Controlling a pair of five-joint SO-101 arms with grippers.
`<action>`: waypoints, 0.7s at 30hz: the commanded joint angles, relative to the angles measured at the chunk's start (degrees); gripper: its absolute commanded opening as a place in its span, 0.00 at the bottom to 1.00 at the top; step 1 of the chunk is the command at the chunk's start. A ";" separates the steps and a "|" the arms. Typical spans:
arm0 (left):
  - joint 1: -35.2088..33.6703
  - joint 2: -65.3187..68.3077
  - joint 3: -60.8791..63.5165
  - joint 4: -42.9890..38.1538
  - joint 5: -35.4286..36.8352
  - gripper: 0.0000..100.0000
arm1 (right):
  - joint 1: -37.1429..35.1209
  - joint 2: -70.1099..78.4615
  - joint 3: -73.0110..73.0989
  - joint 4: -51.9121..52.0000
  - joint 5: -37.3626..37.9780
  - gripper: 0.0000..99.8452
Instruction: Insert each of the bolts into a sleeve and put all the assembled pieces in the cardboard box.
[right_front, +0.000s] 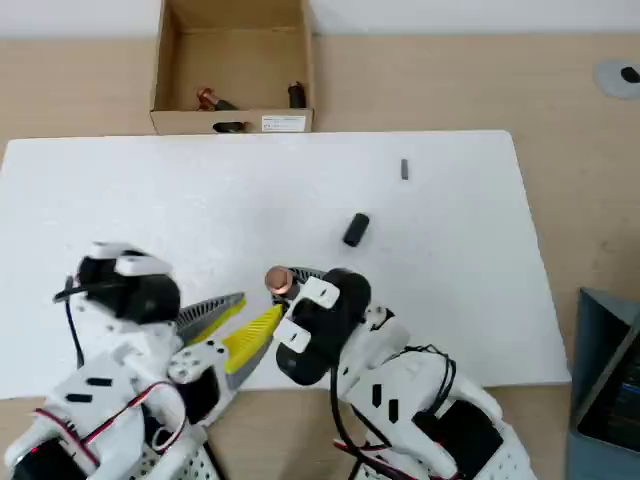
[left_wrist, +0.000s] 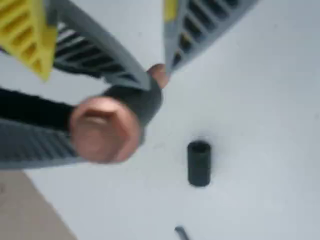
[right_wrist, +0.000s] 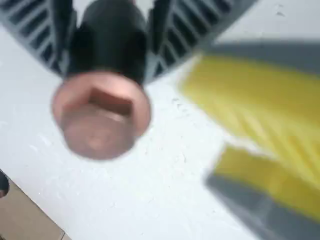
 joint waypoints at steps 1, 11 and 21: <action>-0.35 -0.04 -5.27 0.26 -2.46 0.08 | -0.22 -0.57 -2.59 -1.32 0.35 0.01; -17.76 -0.22 -4.40 -0.09 -11.52 0.00 | 4.53 -0.75 -2.59 -1.32 -0.09 0.01; -45.71 -0.22 18.37 -9.49 -14.33 0.00 | 16.66 -0.13 -2.95 -1.32 -9.05 0.01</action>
